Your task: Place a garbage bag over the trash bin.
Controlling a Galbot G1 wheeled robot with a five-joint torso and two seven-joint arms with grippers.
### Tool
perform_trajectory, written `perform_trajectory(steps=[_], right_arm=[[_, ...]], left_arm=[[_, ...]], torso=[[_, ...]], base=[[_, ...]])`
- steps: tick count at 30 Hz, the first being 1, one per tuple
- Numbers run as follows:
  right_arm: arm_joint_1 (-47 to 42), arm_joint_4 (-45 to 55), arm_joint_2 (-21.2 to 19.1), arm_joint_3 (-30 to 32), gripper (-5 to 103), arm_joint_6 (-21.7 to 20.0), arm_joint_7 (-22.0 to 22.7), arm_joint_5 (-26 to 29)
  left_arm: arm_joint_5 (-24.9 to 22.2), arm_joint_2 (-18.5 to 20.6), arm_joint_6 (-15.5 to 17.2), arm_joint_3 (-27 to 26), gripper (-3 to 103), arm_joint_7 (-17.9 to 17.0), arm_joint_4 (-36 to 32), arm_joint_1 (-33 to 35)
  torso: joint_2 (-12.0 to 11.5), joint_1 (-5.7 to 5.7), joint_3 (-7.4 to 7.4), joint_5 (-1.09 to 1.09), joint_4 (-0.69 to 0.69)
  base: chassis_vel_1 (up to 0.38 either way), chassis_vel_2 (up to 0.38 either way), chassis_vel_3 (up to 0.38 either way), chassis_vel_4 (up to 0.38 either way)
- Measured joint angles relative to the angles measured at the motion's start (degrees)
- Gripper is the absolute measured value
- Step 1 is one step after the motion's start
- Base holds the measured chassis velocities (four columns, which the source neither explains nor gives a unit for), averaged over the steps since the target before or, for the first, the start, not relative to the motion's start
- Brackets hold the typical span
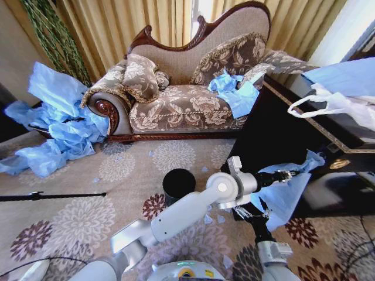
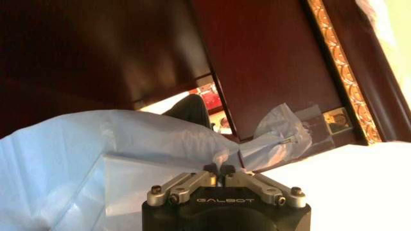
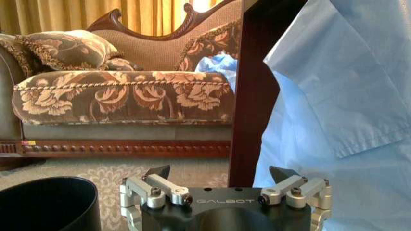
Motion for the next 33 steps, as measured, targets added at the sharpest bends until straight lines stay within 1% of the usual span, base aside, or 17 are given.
perform_trajectory(steps=[1, 4, 10, 14, 15, 16, 19, 20, 22, 25, 26, 29, 31, 32, 33], right_arm=[[0.06, -0.1, 0.08, -0.08, 100, 0.01, 0.0, -0.12], [0.16, -0.2, 0.2, -0.15, 100, 0.03, 0.0, -0.27], [0.23, -0.31, 0.36, -0.2, 100, 0.09, -0.01, -0.54], [0.21, -0.41, 0.24, -0.16, 100, 0.13, -0.01, -0.55], [0.21, -0.41, 0.24, -0.16, 100, 0.13, -0.01, -0.55], [0.24, -0.46, 0.23, -0.17, 100, 0.14, -0.01, -0.55], [0.48, -0.8, 0.23, -0.28, 100, 0.23, -0.02, -0.55], [0.48, -0.8, 0.23, -0.28, 100, 0.23, -0.02, -0.55], [0.58, -0.89, 0.24, -0.4, 100, 0.25, -0.05, -0.55], [0.72, -1.05, 0.25, -0.75, 100, 0.33, -0.09, -0.65], [0.72, -1.05, 0.25, -0.75, 100, 0.33, -0.09, -0.65], [0.78, -1.26, 0.32, -1.15, 100, 0.51, -0.12, -0.94], [0.91, -1.45, 0.44, -1.69, 100, 0.64, -0.14, -1.36], [0.91, -1.45, 0.44, -1.69, 100, 0.64, -0.14, -1.36], [0.96, -1.51, 0.48, -1.88, 100, 0.67, -0.14, -1.51]], left_arm=[[0.0, 0.25, -0.01, 0.01, 1, -0.01, -0.28, 0.0], [0.01, 0.58, -0.07, 0.02, 0, -0.02, -0.55, 0.06], [0.02, 2.82, -0.15, -0.16, 0, -0.55, -2.36, 1.08], [-0.22, 7.42, -0.07, -0.21, 0, -0.91, -5.32, 2.43], [-0.22, 7.42, -0.07, -0.21, 0, -0.91, -5.32, 2.43], [-0.27, 8.3, -0.03, -0.24, 0, -0.94, -5.89, 2.62], [-0.46, 12.13, 0.24, -0.91, 0, -1.06, -8.07, 3.56], [-0.46, 12.13, 0.24, -0.91, 0, -1.06, -8.07, 3.56], [-0.5, 13.86, 0.52, -1.25, 0, -1.08, -9.05, 4.05], [-0.76, 17.48, 0.96, -2.05, 0, -1.01, -11.26, 5.46], [-0.76, 17.48, 0.96, -2.05, 0, -1.01, -11.26, 5.46], [-0.92, 20.2, 1.23, -2.74, 0, -0.86, -12.91, 6.84], [-0.97, 23.6, 1.65, -3.92, 0, -0.46, -14.69, 8.72], [-0.97, 23.6, 1.65, -3.92, 0, -0.46, -14.69, 8.72], [-0.97, 25.04, 1.9, -4.52, 0, -0.22, -15.25, 9.47]], torso=[[0.0, 0.0, 0.0, 0.0, 0.0], [0.0, 0.0, 0.0, -0.01, 0.0], [0.0, 0.0, 0.0, -0.01, 0.0], [0.0, 0.0, 0.0, -0.01, 0.0], [0.0, 0.0, 0.0, -0.01, 0.0], [0.0, 0.0, 0.0, -0.02, 0.0], [0.0, 0.0, 0.0, -0.02, 0.0], [0.0, 0.0, 0.0, -0.02, 0.0], [0.0, 0.0, 0.0, -0.02, 0.0], [0.0, 0.0, 0.0, -0.02, 0.0], [0.0, 0.0, 0.0, -0.02, 0.0], [0.0, 0.0, 0.0, -0.02, 0.0], [0.0, 0.0, 0.0, -0.03, -0.01], [0.0, 0.0, 0.0, -0.03, -0.01], [0.0, 0.0, 0.0, -0.03, 0.0]], base=[[0.0, 0.0, 0.0, 0.0], [0.0, 0.0, 0.0, 0.0], [0.0, 0.0, 0.0, 0.0], [0.0, 0.0, 0.0, 0.0], [0.0, 0.0, 0.0, 0.0], [0.0, 0.0, 0.0, 0.0], [0.0, 0.0, 0.0, 0.0], [0.0, 0.0, 0.0, 0.0], [0.0, 0.0, 0.0, 0.0], [0.0, 0.0, 0.0, 0.0], [0.0, 0.0, 0.0, 0.0], [0.0, 0.0, 0.0, 0.0], [0.0, 0.0, 0.0, 0.0], [0.0, 0.0, 0.0, 0.0], [0.0, 0.0, 0.0, 0.0]])
